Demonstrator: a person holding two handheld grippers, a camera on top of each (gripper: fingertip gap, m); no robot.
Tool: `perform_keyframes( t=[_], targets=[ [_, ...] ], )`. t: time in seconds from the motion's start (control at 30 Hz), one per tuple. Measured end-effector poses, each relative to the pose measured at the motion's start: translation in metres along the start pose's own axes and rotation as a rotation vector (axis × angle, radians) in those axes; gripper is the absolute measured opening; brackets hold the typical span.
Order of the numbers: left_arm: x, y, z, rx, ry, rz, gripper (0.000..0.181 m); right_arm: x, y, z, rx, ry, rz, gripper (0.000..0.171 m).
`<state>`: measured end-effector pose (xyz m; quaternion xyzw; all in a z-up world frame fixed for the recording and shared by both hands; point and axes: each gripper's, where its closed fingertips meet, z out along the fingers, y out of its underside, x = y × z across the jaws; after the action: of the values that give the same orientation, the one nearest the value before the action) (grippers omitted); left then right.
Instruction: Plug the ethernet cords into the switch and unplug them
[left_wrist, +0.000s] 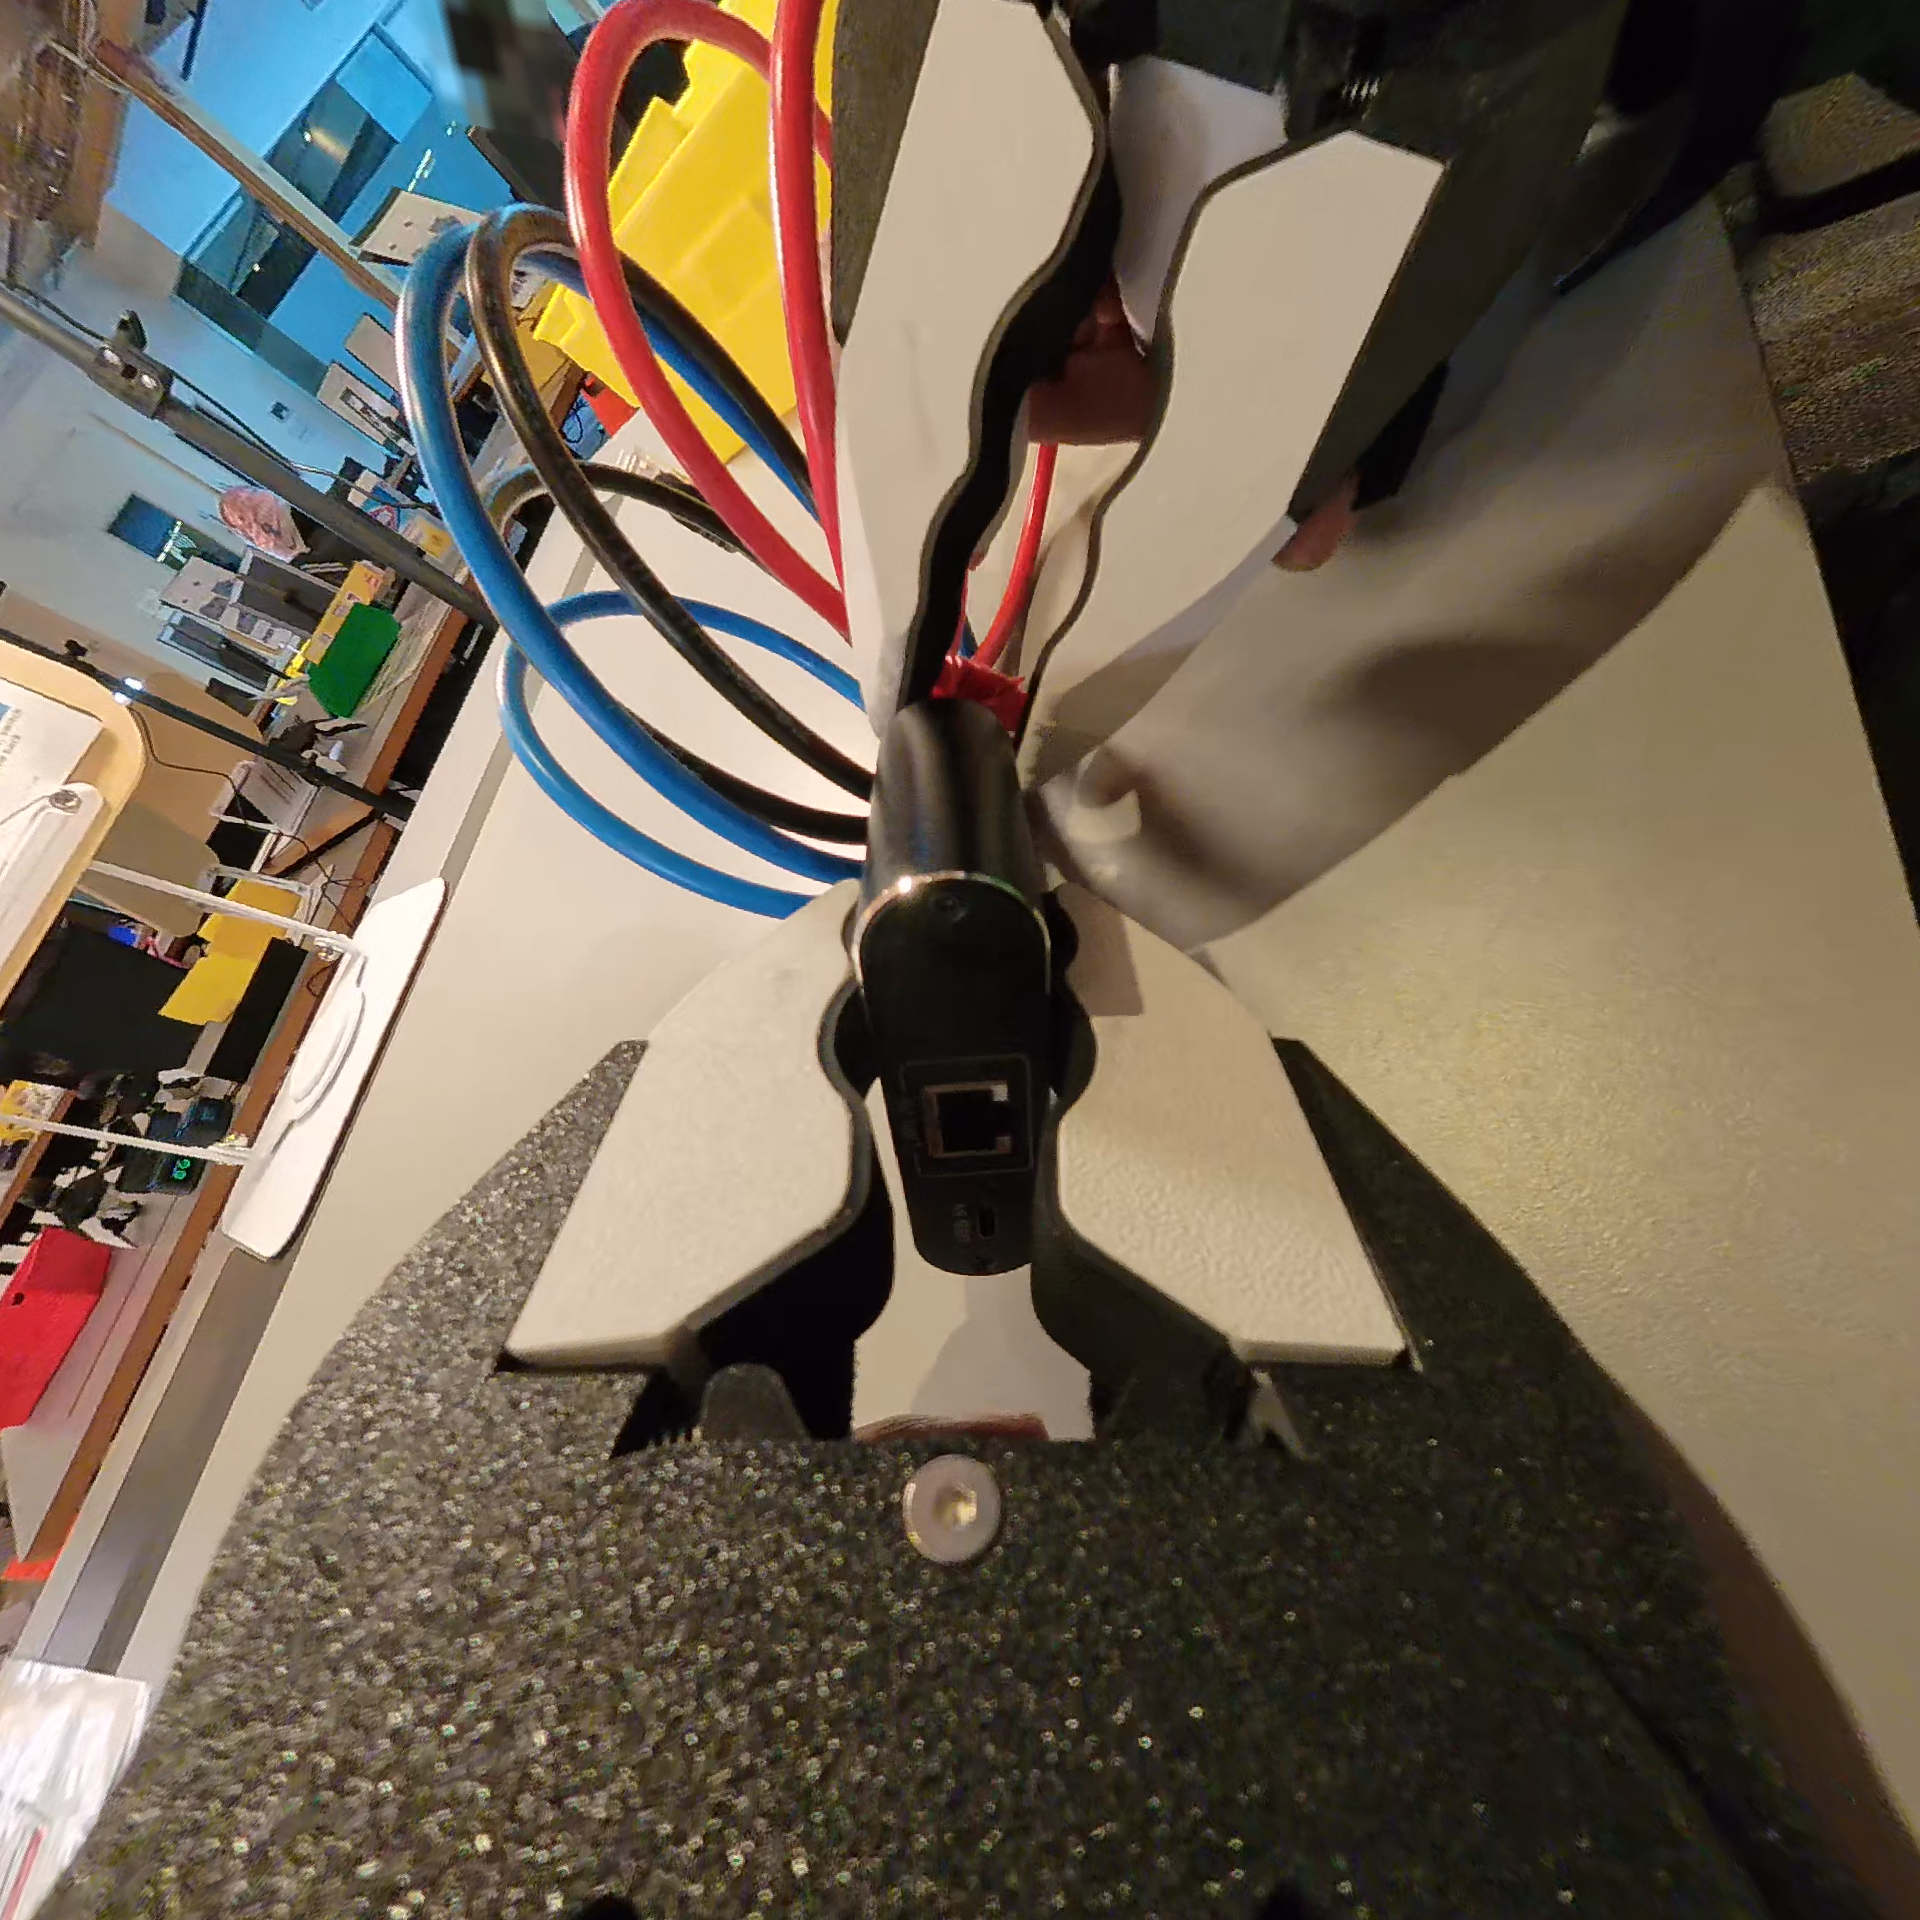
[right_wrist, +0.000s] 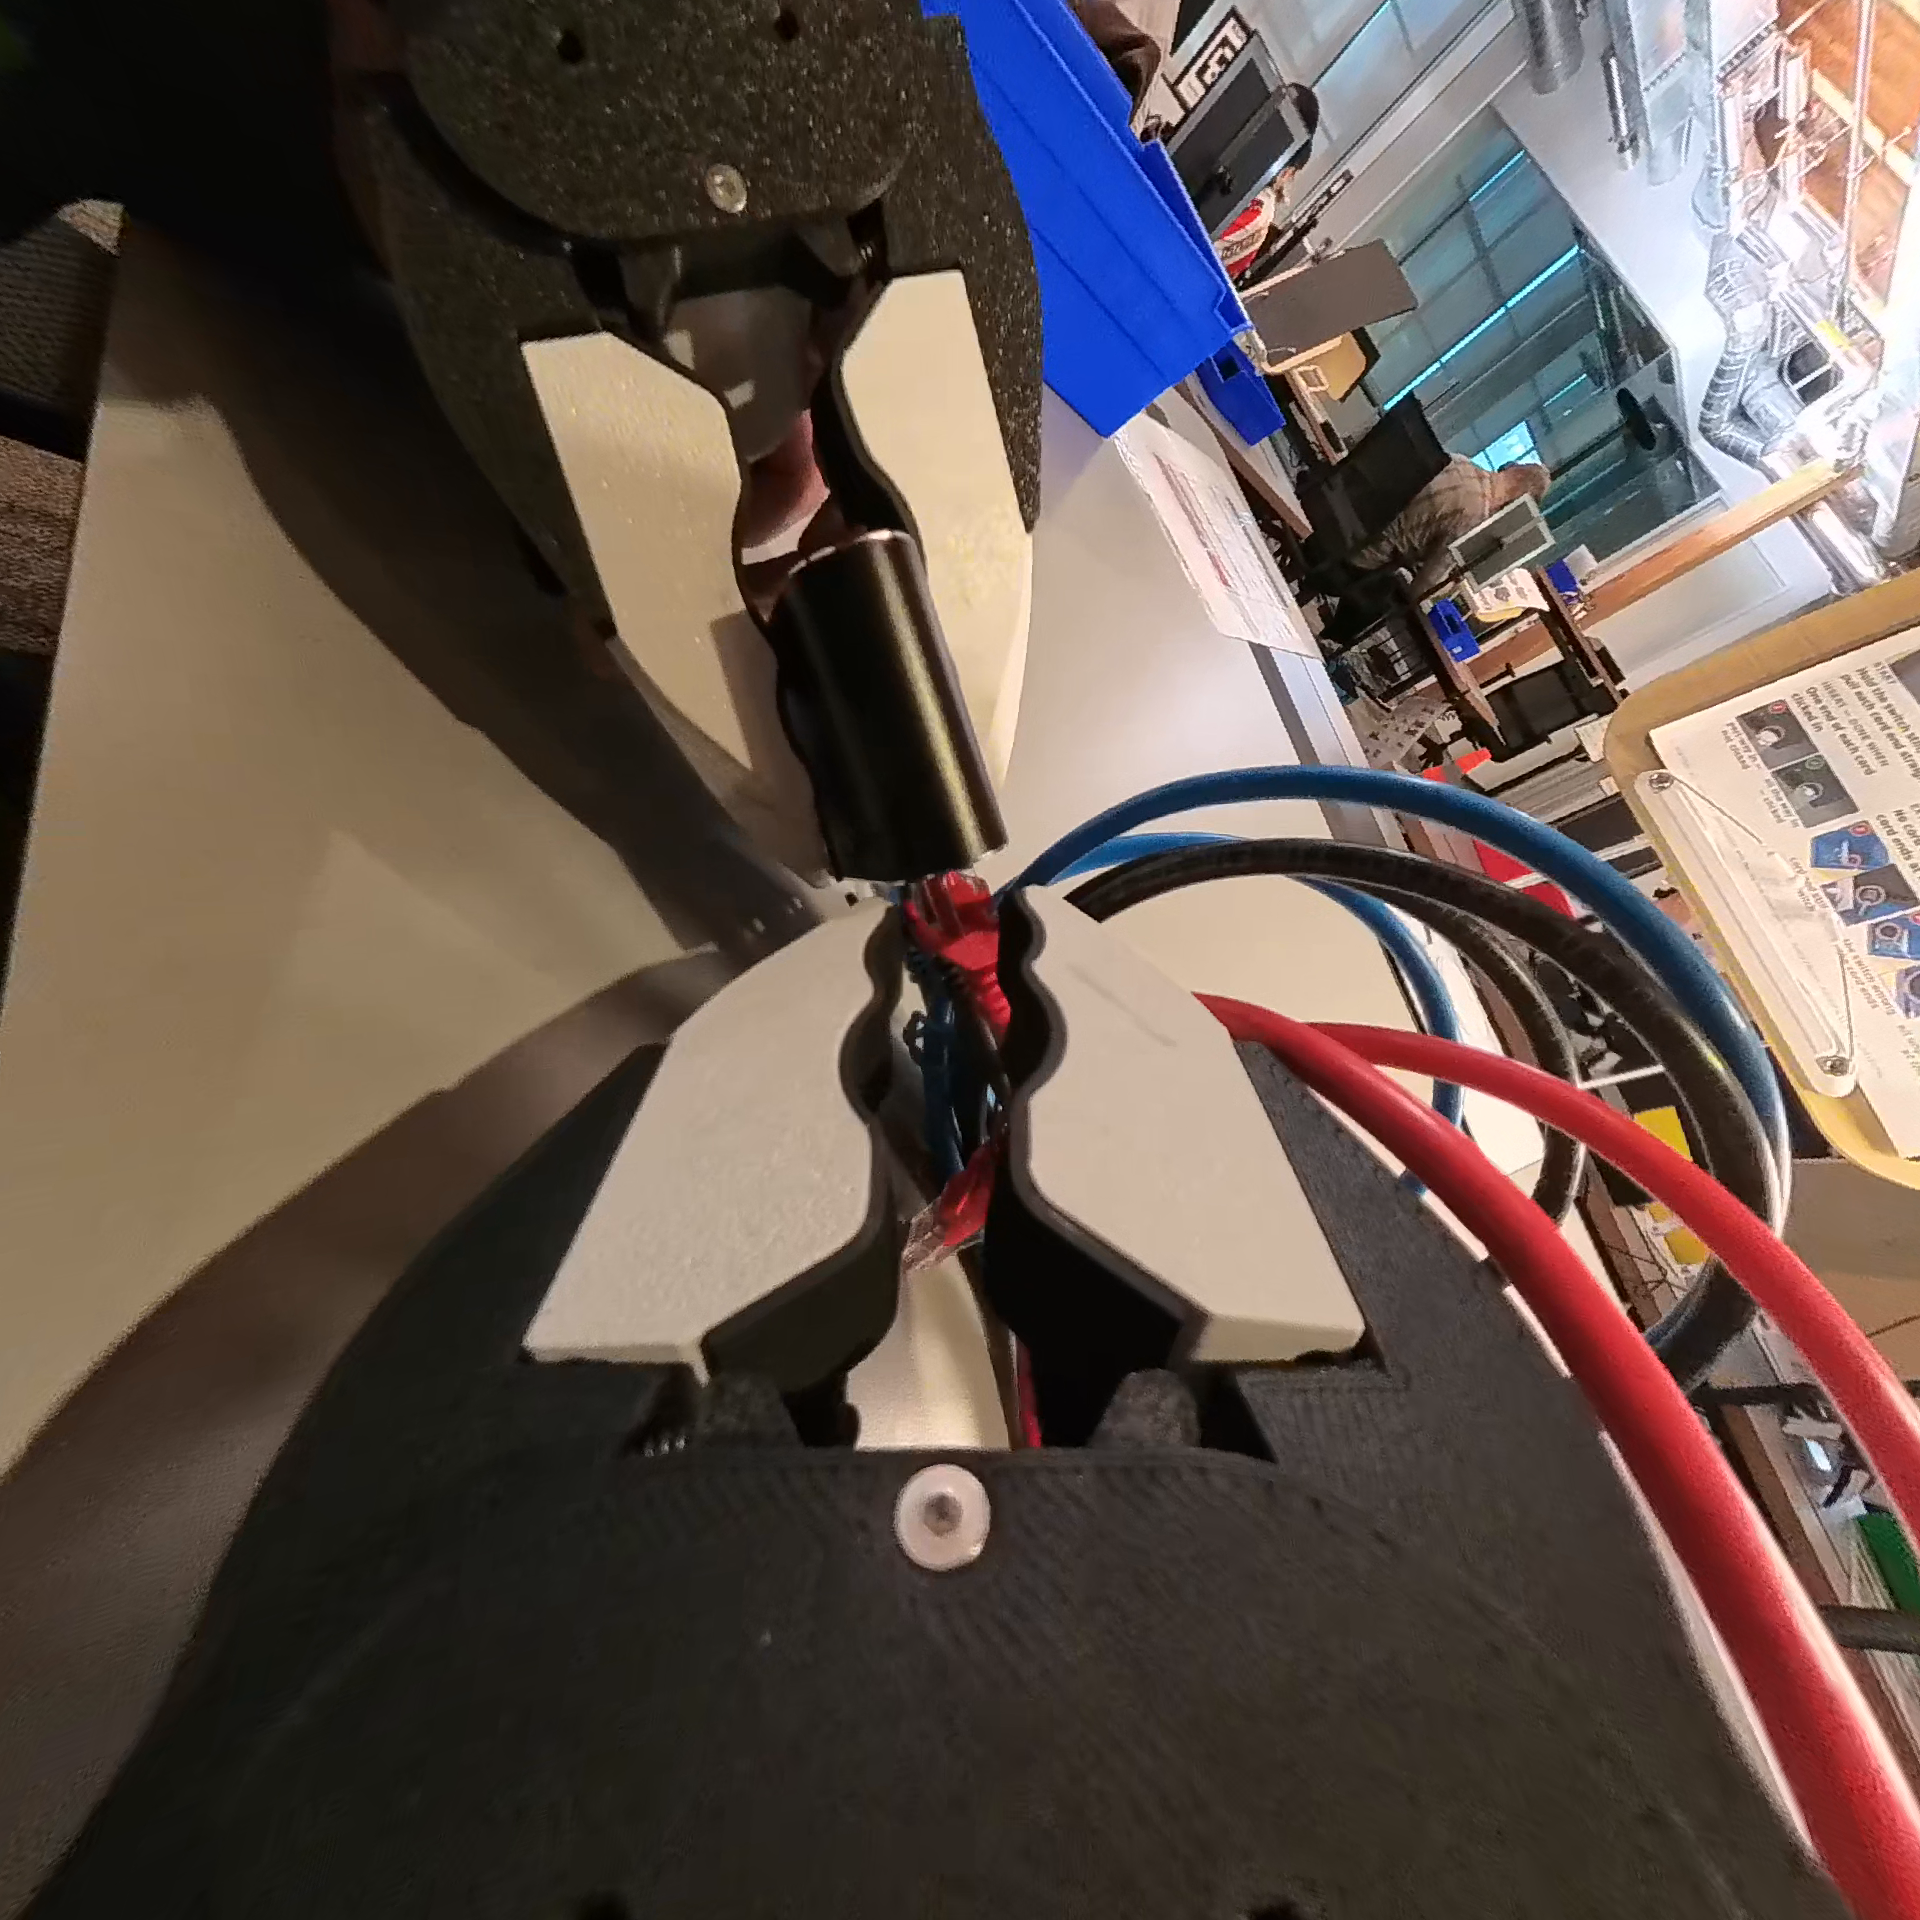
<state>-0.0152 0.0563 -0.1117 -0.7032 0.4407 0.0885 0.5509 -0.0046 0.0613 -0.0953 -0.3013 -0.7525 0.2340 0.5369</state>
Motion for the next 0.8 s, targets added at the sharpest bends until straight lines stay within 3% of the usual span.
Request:
perform_keyframes(
  t=[0.6,0.8],
  targets=[
    [-0.0076,0.0035,0.0002,-0.023,-0.058,0.019,0.029,0.0080,0.0003,0.0069,-0.063,0.059,0.061,0.016],
    [-0.0025,-0.0012,-0.0028,0.010,-0.014,0.013,0.029,0.0031,-0.0032,0.0016,-0.013,0.020,-0.006,0.016]
  ],
)
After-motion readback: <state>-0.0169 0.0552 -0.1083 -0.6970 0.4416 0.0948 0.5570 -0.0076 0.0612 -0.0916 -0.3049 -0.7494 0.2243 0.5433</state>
